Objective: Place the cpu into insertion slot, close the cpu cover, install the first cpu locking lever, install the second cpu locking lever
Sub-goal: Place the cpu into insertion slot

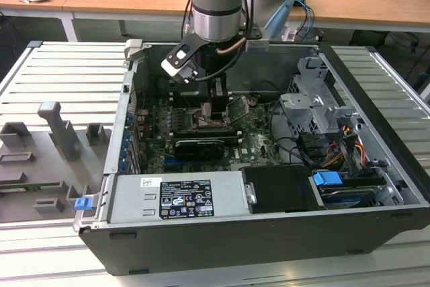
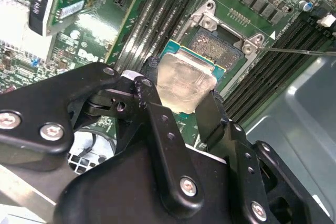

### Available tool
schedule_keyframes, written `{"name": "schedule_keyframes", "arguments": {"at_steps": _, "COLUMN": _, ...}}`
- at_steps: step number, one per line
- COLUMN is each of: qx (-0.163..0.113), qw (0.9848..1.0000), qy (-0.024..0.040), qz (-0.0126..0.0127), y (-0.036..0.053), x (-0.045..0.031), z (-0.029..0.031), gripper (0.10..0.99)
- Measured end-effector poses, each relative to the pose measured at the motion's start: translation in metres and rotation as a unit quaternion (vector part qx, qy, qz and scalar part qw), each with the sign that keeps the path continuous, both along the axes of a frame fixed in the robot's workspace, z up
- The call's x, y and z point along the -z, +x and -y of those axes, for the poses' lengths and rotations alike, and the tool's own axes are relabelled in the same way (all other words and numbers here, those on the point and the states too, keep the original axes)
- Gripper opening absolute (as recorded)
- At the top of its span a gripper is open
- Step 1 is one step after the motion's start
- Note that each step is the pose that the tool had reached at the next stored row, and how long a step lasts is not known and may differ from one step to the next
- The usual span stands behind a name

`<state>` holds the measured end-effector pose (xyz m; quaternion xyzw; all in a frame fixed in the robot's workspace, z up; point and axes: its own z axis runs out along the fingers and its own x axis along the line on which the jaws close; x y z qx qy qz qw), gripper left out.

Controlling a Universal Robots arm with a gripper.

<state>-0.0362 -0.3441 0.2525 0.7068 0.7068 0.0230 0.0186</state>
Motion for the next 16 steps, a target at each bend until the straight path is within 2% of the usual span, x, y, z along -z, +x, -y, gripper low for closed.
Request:
{"name": "schedule_keyframes", "arguments": {"at_steps": 3, "qx": 0.0, "qw": 1.0, "qy": -0.0001, "qz": 0.0, "y": 0.0, "x": 0.0037, "z": -0.0062, "gripper": 0.529}}
{"name": "schedule_keyframes", "arguments": {"at_steps": 6, "qx": 0.0, "qw": 1.0, "qy": 0.0, "qz": 0.0, "y": -0.0004, "x": 0.0111, "z": -0.013, "gripper": 0.529}}
{"name": "schedule_keyframes", "arguments": {"at_steps": 9, "qx": 0.0, "qw": 1.0, "qy": 0.0, "qz": 0.0, "y": -0.0021, "x": 0.0192, "z": -0.0151, "gripper": 0.529}}
{"name": "schedule_keyframes", "arguments": {"at_steps": 14, "qx": 0.0, "qw": 1.0, "qy": 0.0, "qz": 0.0, "y": -0.0046, "x": 0.0234, "z": -0.0201, "gripper": 0.529}}
{"name": "schedule_keyframes", "arguments": {"at_steps": 16, "qx": 0.002, "qw": 1.0, "qy": 0.0, "qz": 0.0, "y": -0.0046, "x": 0.0289, "z": -0.021, "gripper": 0.529}}
